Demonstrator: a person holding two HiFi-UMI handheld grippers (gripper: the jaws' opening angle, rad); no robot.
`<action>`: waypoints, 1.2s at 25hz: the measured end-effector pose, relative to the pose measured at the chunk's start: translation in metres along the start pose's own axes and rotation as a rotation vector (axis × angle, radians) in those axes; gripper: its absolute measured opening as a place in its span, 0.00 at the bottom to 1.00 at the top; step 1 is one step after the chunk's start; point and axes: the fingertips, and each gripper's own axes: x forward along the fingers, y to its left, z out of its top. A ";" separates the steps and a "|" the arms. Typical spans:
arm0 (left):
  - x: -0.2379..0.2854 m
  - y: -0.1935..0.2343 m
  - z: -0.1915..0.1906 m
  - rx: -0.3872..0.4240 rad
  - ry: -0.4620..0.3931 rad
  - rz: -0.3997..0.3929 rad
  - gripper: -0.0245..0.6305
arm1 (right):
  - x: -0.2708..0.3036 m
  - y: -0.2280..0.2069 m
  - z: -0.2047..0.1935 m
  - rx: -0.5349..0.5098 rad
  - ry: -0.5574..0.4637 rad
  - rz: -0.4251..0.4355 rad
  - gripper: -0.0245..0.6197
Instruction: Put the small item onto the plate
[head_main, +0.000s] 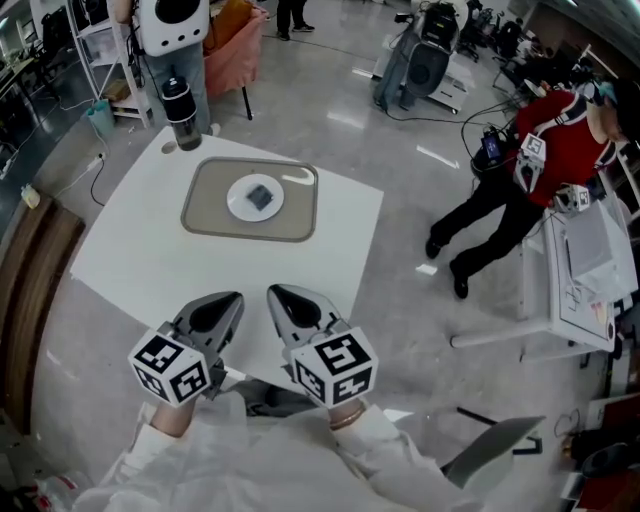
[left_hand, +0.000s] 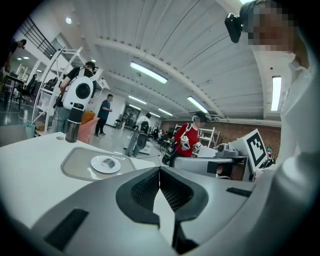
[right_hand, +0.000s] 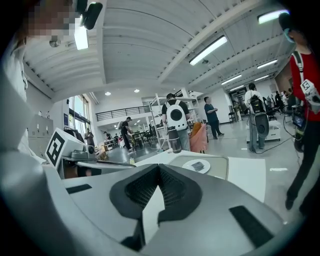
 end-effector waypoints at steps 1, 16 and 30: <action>0.000 0.000 0.000 -0.002 0.004 -0.008 0.05 | 0.001 0.001 0.001 -0.005 0.000 -0.004 0.06; -0.002 0.007 0.005 -0.029 0.000 -0.073 0.05 | 0.010 0.010 0.000 -0.021 0.016 -0.031 0.06; -0.020 0.010 0.007 -0.019 0.014 -0.098 0.05 | 0.016 0.034 -0.014 -0.080 0.095 0.000 0.06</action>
